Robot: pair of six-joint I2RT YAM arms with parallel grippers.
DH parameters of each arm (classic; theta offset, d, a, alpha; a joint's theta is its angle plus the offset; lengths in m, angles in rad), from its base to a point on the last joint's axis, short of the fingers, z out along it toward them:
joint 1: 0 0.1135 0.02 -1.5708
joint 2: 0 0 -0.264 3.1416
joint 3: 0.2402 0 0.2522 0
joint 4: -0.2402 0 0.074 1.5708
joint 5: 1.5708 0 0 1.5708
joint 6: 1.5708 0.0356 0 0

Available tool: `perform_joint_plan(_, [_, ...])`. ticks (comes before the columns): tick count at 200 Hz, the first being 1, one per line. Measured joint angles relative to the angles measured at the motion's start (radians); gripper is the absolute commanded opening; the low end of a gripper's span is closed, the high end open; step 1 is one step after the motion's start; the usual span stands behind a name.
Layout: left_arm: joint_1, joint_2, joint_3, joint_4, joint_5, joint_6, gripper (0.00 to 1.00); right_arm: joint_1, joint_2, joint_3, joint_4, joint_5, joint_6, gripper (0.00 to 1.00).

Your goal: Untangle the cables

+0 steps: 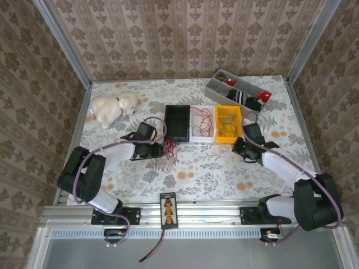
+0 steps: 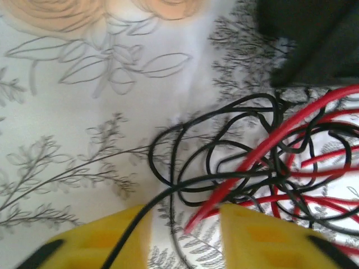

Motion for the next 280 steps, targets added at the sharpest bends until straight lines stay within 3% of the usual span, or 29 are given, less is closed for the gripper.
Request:
perform_joint_plan(42, [-0.044, -0.023, -0.006, 0.008, 0.067, 0.035, 0.58, 0.211, 0.037, 0.057, 0.151, -0.167, -0.079, 0.46])
perform_joint_plan(70, [-0.045, -0.084, -0.019, -0.011, 0.057, 0.051, 0.64, 0.294, 0.129, 0.158, 0.161, -0.232, -0.132, 0.47])
perform_joint_plan(122, [-0.045, -0.291, -0.066, -0.022, 0.005, 0.085, 0.64, 0.41, 0.336, 0.322, 0.095, -0.257, -0.238, 0.44])
perform_joint_plan(153, [-0.076, -0.299, -0.04, -0.037, 0.013, 0.129, 0.61, 0.417, 0.419, 0.356, 0.067, -0.252, -0.251, 0.43])
perform_joint_plan(187, [-0.164, -0.209, 0.056, -0.083, 0.018, 0.174, 0.6, 0.414, 0.441, 0.359, 0.047, -0.206, -0.246, 0.42])
perform_joint_plan(232, [-0.24, -0.084, 0.108, -0.14, -0.114, 0.178, 0.53, 0.401, 0.438, 0.339, 0.049, -0.183, -0.243, 0.43])
perform_joint_plan(280, [-0.253, -0.093, 0.093, -0.13, -0.176, 0.16, 0.52, 0.405, 0.44, 0.328, 0.058, -0.24, -0.248, 0.44])
